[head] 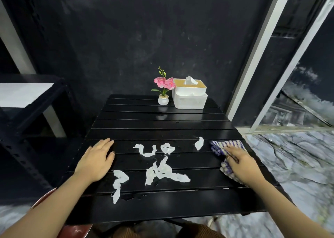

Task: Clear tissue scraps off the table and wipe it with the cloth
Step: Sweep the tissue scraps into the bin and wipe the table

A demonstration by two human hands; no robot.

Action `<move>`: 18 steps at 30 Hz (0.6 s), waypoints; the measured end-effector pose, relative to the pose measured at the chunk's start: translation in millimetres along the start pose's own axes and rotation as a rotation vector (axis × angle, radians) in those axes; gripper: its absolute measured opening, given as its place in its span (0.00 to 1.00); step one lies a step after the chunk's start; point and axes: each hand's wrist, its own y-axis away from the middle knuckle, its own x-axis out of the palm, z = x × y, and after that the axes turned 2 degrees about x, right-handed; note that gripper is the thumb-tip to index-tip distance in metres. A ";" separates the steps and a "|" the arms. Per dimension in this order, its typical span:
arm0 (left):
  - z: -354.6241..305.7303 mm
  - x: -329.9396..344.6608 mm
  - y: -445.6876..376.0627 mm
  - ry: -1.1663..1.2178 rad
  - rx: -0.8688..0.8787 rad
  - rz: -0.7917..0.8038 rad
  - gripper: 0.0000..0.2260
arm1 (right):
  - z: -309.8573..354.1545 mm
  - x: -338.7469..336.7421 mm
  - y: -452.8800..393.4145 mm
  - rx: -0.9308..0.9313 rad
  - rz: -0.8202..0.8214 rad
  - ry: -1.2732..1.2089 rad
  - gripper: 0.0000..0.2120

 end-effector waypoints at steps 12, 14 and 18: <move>3.3 7.6 -2.7 0.014 0.012 -0.053 0.23 | 48.2 35.4 -26.9 -0.070 0.123 0.093 0.20; 4.1 8.2 -2.6 0.014 0.010 -0.055 0.23 | 62.6 44.0 -25.6 -0.103 0.135 0.093 0.21; 6.5 8.7 -3.0 0.002 0.008 -0.051 0.23 | 90.5 59.2 -17.6 -0.183 0.172 0.101 0.22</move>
